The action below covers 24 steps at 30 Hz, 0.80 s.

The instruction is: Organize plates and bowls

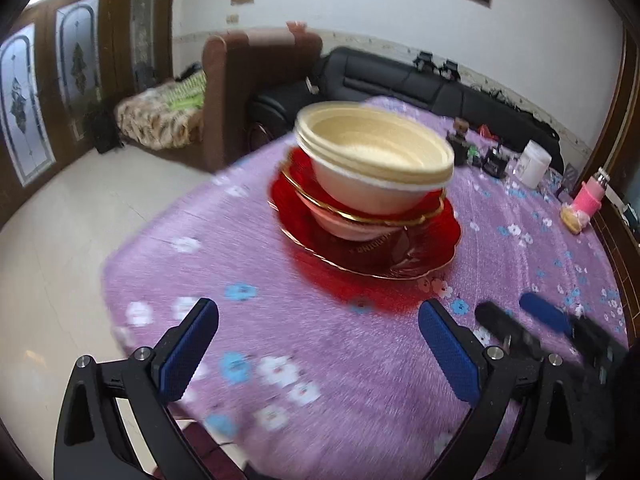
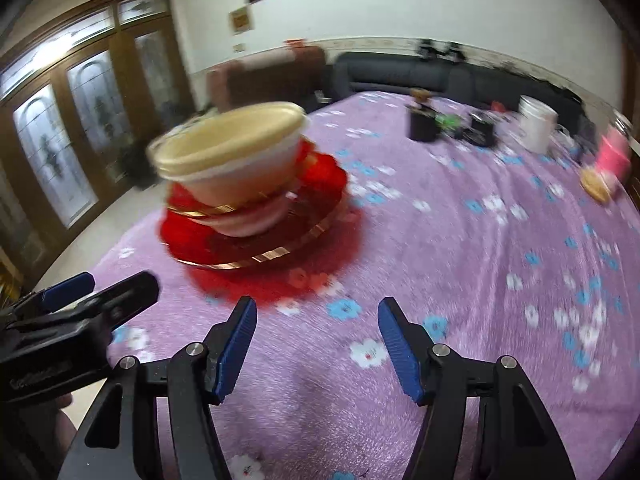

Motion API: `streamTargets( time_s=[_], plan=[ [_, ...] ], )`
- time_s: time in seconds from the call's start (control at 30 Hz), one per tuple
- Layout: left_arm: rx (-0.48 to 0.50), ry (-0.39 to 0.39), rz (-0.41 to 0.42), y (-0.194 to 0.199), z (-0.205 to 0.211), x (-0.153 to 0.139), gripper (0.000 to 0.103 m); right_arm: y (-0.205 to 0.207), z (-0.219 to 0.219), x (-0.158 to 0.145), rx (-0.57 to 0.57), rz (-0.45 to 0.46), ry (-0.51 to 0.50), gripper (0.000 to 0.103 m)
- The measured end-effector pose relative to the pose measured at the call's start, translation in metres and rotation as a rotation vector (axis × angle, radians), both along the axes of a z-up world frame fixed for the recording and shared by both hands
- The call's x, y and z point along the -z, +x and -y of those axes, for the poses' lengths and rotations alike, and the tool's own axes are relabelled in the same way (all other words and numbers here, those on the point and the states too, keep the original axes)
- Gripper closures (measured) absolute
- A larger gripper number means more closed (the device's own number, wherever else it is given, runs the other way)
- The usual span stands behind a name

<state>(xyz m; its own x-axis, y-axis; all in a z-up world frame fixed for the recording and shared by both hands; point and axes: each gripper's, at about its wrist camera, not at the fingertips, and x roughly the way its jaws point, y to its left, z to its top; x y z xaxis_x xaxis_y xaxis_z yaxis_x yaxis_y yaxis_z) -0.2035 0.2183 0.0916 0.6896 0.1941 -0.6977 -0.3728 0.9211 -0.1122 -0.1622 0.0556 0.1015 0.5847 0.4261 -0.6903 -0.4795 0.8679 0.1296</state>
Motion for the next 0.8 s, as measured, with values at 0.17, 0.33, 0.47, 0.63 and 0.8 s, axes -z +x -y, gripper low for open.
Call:
streamTargets(
  time_s=[0.17, 0.33, 0.47, 0.63, 0.8],
  plan=[
    [-0.182, 0.162, 0.101, -0.056, -0.019, -0.046, 0.003, 0.011, -0.018, -0.038, -0.123, 0.054, 0.056, 0.035],
    [-0.374, 0.173, 0.171, -0.092, -0.036, -0.083, 0.003, 0.009, -0.034, -0.051, -0.218, 0.075, 0.205, 0.033],
    [-0.450, 0.244, 0.240, -0.108, -0.021, -0.113, 0.003, 0.002, -0.037, -0.045, -0.279, 0.081, 0.260, 0.033],
    [-0.442, 0.298, 0.236, -0.105, 0.000, -0.122, 0.003, 0.003, -0.030, -0.040, -0.270, 0.085, 0.295, 0.033],
    [-0.433, 0.296, 0.204, -0.101, 0.005, -0.118, 0.003, 0.005, -0.028, -0.032, -0.268, 0.086, 0.276, 0.033]
  ],
)
